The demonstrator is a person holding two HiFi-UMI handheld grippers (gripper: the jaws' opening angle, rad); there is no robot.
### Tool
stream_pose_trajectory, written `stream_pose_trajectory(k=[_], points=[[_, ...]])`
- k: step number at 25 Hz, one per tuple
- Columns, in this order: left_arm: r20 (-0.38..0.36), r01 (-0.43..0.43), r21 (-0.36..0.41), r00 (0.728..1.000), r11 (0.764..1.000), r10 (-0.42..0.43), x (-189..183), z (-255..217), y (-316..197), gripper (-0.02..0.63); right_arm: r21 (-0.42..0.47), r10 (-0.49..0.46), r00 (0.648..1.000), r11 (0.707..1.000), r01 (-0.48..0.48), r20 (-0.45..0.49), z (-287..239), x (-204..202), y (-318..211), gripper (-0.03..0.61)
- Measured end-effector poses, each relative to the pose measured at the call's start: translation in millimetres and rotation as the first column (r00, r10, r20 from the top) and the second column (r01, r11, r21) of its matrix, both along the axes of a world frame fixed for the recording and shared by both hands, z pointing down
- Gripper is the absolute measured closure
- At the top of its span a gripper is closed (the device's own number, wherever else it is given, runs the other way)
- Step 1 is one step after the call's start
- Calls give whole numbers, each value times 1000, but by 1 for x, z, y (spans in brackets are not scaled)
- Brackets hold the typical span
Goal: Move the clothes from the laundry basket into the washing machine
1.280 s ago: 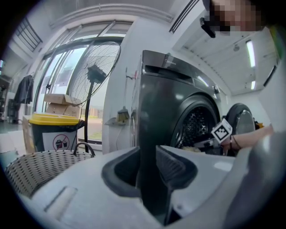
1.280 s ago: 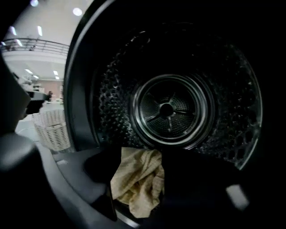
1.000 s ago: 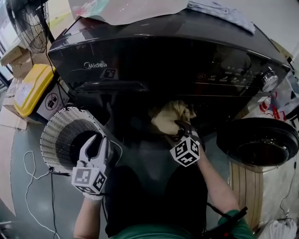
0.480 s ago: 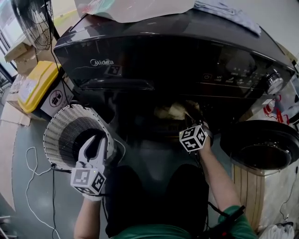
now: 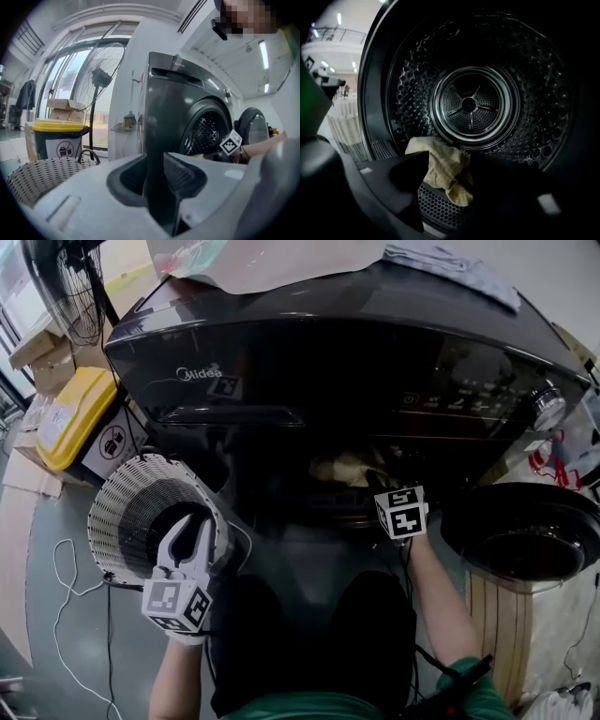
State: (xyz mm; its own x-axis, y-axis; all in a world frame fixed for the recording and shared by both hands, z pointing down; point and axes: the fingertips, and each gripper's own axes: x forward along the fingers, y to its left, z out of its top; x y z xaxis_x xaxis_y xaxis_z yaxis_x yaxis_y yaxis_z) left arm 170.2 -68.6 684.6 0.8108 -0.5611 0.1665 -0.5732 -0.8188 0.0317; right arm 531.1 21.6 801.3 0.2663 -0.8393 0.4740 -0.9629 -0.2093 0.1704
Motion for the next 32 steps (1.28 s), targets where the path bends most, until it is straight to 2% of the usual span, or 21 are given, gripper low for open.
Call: stream_pose_trajectory(k=[4,7,8,9,10,12,15,19,23,28,32], points=[[-11,-18,-6,1000,1000,18,9,1,0,506,139,16,995,990,-30,103,-27,-6,18,319],[-19,-32,-11,999,999,32,15,2,2,505,184,-18,992,983,-5,124,-38,-20,30,322],[-21,-36,-13,999,999,35,16,2,2,506,181,-36,992,983,14,118,-38,-25,32,338],[-25,-38,-16,999,999,38,17,2,2,506,165,-49,993,986,31,104,-35,-30,33,394],[-29,-39,-20,999,999,38,17,3,1,506,138,-55,995,990,43,87,-28,-33,33,408],[-34,-39,-28,999,999,38,16,4,1,505,61,-53,997,997,49,63,-7,-34,30,410],[-30,-30,-32,999,999,29,10,6,1,506,-43,-33,996,998,36,77,30,-30,21,410],[-21,0,-28,1000,1000,0,-3,6,-2,505,-98,-18,998,995,24,68,50,-16,-2,410],[-3,30,-16,1000,999,-31,-16,3,0,505,-76,-8,997,997,14,78,40,-6,-21,410],[-6,46,-3,999,999,-46,-21,-6,-4,505,20,3,990,1000,-6,139,19,-14,-11,410],[-13,36,-5,999,999,-36,-13,-5,-8,506,68,-14,991,998,5,136,1,-27,4,410]])
